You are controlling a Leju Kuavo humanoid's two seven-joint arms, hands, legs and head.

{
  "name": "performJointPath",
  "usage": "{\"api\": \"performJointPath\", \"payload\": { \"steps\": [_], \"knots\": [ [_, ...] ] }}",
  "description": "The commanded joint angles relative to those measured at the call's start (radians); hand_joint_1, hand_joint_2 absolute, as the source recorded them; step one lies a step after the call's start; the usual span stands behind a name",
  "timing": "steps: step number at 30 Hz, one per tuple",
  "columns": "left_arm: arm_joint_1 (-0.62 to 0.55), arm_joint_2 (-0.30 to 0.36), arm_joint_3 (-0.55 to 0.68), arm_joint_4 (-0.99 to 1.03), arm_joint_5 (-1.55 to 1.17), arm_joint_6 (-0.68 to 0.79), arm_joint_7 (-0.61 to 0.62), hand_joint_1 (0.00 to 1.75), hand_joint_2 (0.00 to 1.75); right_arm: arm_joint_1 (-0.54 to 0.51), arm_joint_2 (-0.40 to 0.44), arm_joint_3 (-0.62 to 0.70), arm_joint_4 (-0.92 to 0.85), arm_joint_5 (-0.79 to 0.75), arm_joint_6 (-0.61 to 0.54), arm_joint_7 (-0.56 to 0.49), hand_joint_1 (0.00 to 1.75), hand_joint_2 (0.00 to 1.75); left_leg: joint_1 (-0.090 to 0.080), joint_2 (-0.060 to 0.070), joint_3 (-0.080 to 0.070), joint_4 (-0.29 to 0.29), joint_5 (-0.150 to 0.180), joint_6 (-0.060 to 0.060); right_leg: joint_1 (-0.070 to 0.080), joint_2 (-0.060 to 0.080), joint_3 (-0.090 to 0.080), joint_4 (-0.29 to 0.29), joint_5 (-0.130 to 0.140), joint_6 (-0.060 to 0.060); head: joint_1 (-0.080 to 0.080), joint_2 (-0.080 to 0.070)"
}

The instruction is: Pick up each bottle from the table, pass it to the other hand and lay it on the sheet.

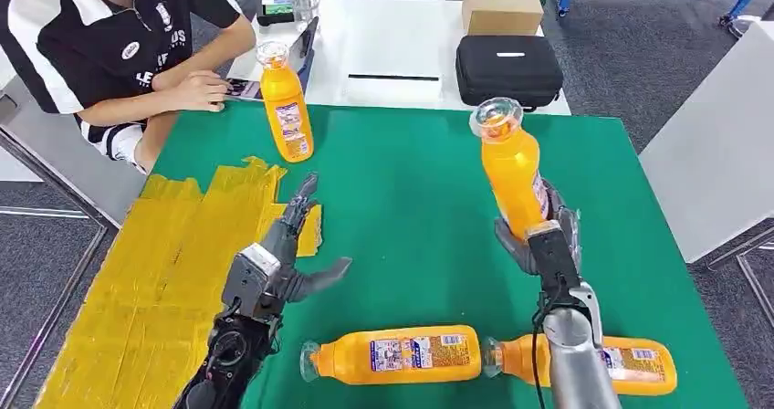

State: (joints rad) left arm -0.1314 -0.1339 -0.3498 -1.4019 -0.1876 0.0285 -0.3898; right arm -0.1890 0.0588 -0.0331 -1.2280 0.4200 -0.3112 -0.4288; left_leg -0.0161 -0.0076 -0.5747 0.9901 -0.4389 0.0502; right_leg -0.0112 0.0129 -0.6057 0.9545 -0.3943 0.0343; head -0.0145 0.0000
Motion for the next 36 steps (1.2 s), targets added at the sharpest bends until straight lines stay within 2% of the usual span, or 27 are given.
{"api": "performJointPath", "payload": {
  "steps": [1,5,6,9,13,16,17,20,29,30,31,32,35,36],
  "knots": [
    [-0.093,0.031,-0.094,-0.013,0.042,-0.061,0.048,0.0,1.75,-0.097,0.067,0.173,0.115,-0.069,0.099,-0.023,1.75,1.75,0.002,0.006,0.004,0.002,-0.004,-0.004,0.002,0.004,0.003,0.001,-0.001,-0.002,0.0,0.0],
    [-0.095,0.03,-0.107,-0.023,0.042,-0.062,0.054,0.0,1.75,-0.107,0.08,0.241,0.128,-0.06,0.135,-0.022,1.75,1.75,0.001,0.003,0.004,0.0,-0.002,-0.003,0.001,0.0,0.003,0.0,-0.001,-0.002,0.0,0.0],
    [-0.099,0.029,-0.113,-0.021,0.043,-0.063,0.06,0.0,1.75,-0.116,0.084,0.284,0.143,-0.053,0.153,-0.021,1.75,1.75,0.002,0.004,0.006,0.0,-0.003,-0.005,0.002,0.001,0.005,0.0,-0.002,-0.002,0.0,0.0],
    [-0.102,0.029,-0.114,-0.018,0.044,-0.062,0.061,0.0,1.75,-0.121,0.09,0.307,0.152,-0.048,0.15,-0.015,1.75,1.75,0.002,0.006,0.006,0.001,-0.004,-0.004,0.002,0.004,0.005,0.0,-0.002,-0.002,0.0,0.0],
    [-0.109,0.028,-0.112,0.003,0.054,-0.048,0.068,0.0,1.75,-0.141,0.087,0.44,0.178,0.001,0.182,-0.01,1.75,1.75,0.001,0.003,0.004,0.0,-0.001,-0.003,0.001,0.001,0.003,0.0,-0.001,-0.001,0.0,0.0],
    [-0.118,0.022,-0.11,0.025,0.064,-0.045,0.068,0.0,1.75,-0.157,0.092,0.527,0.214,0.059,0.154,0.007,1.75,1.75,0.002,0.005,0.005,0.0,-0.002,-0.004,0.002,0.003,0.004,0.0,-0.001,-0.001,0.0,0.0],
    [-0.124,0.018,-0.112,0.037,0.066,-0.045,0.068,0.0,1.75,-0.155,0.093,0.552,0.222,0.073,0.149,0.01,1.75,1.75,0.003,0.006,0.01,0.001,-0.005,-0.006,0.003,0.004,0.008,0.0,-0.003,-0.003,0.0,0.0],
    [-0.132,0.015,-0.113,0.054,0.075,-0.042,0.066,0.0,1.75,-0.144,0.092,0.593,0.22,0.103,0.136,0.008,1.75,1.75,0.003,0.002,0.008,0.0,-0.003,-0.005,0.002,-0.001,0.007,0.0,-0.003,-0.002,0.0,0.0],
    [-0.097,0.018,-0.085,0.046,0.106,-0.009,0.03,0.0,1.75,-0.076,0.037,0.714,0.114,0.185,0.112,0.011,1.75,1.75,0.003,0.0,0.008,-0.001,-0.003,-0.005,0.003,-0.002,0.008,-0.002,-0.004,-0.002,0.0,0.0],
    [-0.096,0.016,-0.08,0.04,0.111,-0.008,0.028,0.19,1.75,-0.075,0.034,0.716,0.114,0.189,0.108,0.013,1.75,1.75,0.002,-0.001,0.003,-0.001,-0.001,-0.003,0.001,-0.002,0.003,-0.001,-0.002,-0.001,0.001,0.0],
    [-0.092,0.013,-0.073,0.03,0.117,-0.007,0.028,1.64,1.75,-0.077,0.031,0.723,0.118,0.194,0.098,0.02,1.75,1.75,0.003,-0.001,0.007,-0.001,-0.003,-0.004,0.002,-0.003,0.007,-0.001,-0.004,-0.002,0.0,0.0],
    [-0.092,0.013,-0.073,0.03,0.117,-0.007,0.028,1.64,1.75,-0.077,0.031,0.723,0.118,0.194,0.098,0.02,1.75,1.75,0.002,-0.001,0.003,0.0,-0.001,-0.003,0.002,-0.002,0.003,-0.001,-0.002,-0.001,0.0,0.0],
    [-0.092,0.014,-0.072,0.027,0.118,-0.007,0.028,1.64,1.75,-0.081,0.03,0.723,0.12,0.194,0.098,0.02,1.75,1.75,0.002,-0.001,0.004,0.0,-0.002,-0.004,0.002,-0.003,0.004,-0.001,-0.002,-0.001,0.0,0.0],
    [-0.092,0.014,-0.072,0.027,0.118,-0.007,0.028,1.75,1.75,-0.081,0.03,0.723,0.12,0.194,0.098,0.02,1.75,1.75,0.002,-0.001,0.005,0.0,-0.002,-0.004,0.002,-0.003,0.005,0.0,-0.003,-0.002,0.0,0.0]
  ]
}}
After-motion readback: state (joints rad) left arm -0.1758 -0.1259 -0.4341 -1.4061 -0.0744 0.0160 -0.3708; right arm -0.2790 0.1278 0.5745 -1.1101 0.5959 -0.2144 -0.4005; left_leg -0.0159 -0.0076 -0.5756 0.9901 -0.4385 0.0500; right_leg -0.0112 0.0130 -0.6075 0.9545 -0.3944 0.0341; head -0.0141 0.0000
